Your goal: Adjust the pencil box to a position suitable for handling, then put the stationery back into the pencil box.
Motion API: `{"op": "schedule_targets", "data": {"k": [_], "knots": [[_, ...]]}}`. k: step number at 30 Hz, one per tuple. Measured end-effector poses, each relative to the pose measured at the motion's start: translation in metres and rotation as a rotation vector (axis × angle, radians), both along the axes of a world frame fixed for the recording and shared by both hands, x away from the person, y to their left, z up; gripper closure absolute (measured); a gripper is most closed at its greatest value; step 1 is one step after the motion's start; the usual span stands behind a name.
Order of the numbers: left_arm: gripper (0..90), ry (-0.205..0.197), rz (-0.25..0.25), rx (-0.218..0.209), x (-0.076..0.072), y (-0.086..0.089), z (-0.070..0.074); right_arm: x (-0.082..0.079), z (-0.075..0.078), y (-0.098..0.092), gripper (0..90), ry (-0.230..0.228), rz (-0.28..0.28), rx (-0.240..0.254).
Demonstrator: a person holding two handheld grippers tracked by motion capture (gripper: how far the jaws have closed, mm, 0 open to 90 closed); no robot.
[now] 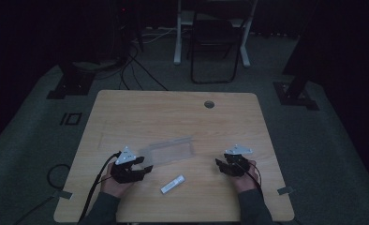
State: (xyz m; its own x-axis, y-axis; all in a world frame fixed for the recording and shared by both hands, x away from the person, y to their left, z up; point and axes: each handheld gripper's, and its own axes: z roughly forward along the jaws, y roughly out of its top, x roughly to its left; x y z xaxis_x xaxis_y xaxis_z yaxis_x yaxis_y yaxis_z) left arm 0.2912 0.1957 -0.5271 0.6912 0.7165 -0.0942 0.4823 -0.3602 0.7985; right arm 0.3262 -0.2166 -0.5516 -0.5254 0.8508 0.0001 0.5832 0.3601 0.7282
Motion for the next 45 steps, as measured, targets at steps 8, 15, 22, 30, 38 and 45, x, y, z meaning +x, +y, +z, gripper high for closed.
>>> {"op": "schedule_targets", "data": {"k": [8,15,22,30,38,45], "knots": [[40.8,-0.015,-0.016,0.0,-0.005,-0.005,0.003,-0.005,-0.002,-0.009,48.7,0.007,-0.02,0.003],[40.6,-0.03,-0.034,-0.005,-0.009,-0.011,0.006,-0.012,-0.009,-0.017,46.5,0.006,-0.039,-0.011],[37.8,-0.029,-0.057,-0.011,-0.013,-0.018,0.007,-0.011,-0.011,-0.021,45.6,-0.003,-0.047,0.007],[38.2,-0.039,-0.078,-0.005,-0.017,-0.026,0.008,-0.011,-0.013,-0.02,43.1,-0.02,-0.043,0.015],[39.3,-0.034,-0.096,0.01,-0.021,-0.032,0.008,-0.011,-0.015,-0.021,40.1,-0.036,-0.036,0.026],[39.2,-0.029,-0.118,0.006,-0.024,-0.039,0.008,-0.01,-0.016,-0.021,40.0,-0.038,-0.034,0.028]]}}
